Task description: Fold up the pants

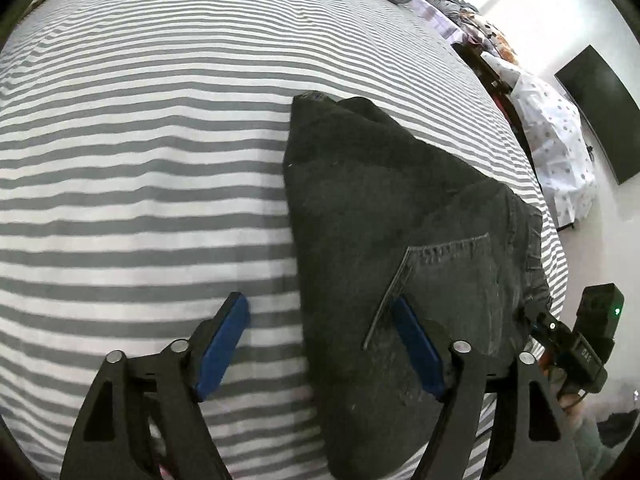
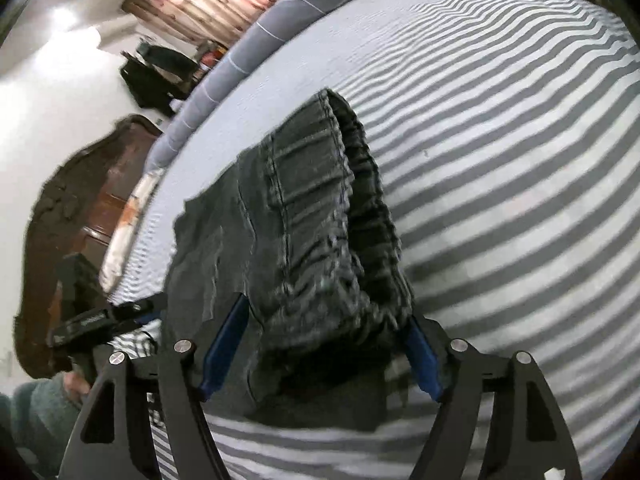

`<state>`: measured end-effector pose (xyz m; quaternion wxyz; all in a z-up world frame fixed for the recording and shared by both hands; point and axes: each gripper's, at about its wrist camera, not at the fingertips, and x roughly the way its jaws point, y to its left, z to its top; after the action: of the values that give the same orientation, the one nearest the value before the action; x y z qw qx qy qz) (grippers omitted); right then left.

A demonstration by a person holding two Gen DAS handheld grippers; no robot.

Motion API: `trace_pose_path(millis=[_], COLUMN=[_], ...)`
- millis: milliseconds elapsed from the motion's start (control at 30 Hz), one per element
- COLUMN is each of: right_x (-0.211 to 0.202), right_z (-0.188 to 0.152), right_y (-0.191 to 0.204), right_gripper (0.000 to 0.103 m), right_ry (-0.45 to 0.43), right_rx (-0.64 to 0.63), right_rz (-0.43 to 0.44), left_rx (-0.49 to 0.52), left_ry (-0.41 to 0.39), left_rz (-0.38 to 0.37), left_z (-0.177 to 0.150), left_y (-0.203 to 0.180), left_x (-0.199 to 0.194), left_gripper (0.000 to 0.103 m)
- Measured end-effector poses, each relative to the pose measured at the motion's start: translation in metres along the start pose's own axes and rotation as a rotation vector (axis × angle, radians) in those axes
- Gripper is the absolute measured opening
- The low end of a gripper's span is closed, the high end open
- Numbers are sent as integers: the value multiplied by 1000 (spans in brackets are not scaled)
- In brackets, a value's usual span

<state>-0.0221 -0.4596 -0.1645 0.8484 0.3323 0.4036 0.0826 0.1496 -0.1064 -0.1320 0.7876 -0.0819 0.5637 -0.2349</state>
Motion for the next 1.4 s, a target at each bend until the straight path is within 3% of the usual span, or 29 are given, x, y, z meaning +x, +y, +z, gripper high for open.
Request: trace_pose_path(millis=[167,400,467,500,533,600,800,967,1133,1400], right_x=[16,41,42,42,43,42,37,28,24,50], right_z=[18,37,39,39,38,35,37,41,48,53], right_y=[-7,4,6,6,3,-1,30,70,110,180], right_gripper=[72,70,64,45,36,31,25,25,24,24], right_ry=[10,31,44,57,72,73,48,42,51,83], right_rx=[48,3,-6,-3,15,78,89,27,-30,-96], right_rz=[149,163,150,146,146,179,110,78,80,124], left_rx=[25,17,15,11,9,-8,-19,-52,2,-34], left_ry=[-8,0,-3,-7,-11,-12,-45,-75,-128,-207], left_rz=[-8,-75,-83,-77,-77,-111,-94,-133,-136,-114], left_z=[5,18,15,14,13,10,6,3,-2,10], left_y=[-10,-16,-14,-14,-14,-12,-16,-12,-18,21], left_x=[6,16,14,13,11,7,-9,-29,-58,-107], left_gripper=[80,78,68,61,55,36,18,12,11,11])
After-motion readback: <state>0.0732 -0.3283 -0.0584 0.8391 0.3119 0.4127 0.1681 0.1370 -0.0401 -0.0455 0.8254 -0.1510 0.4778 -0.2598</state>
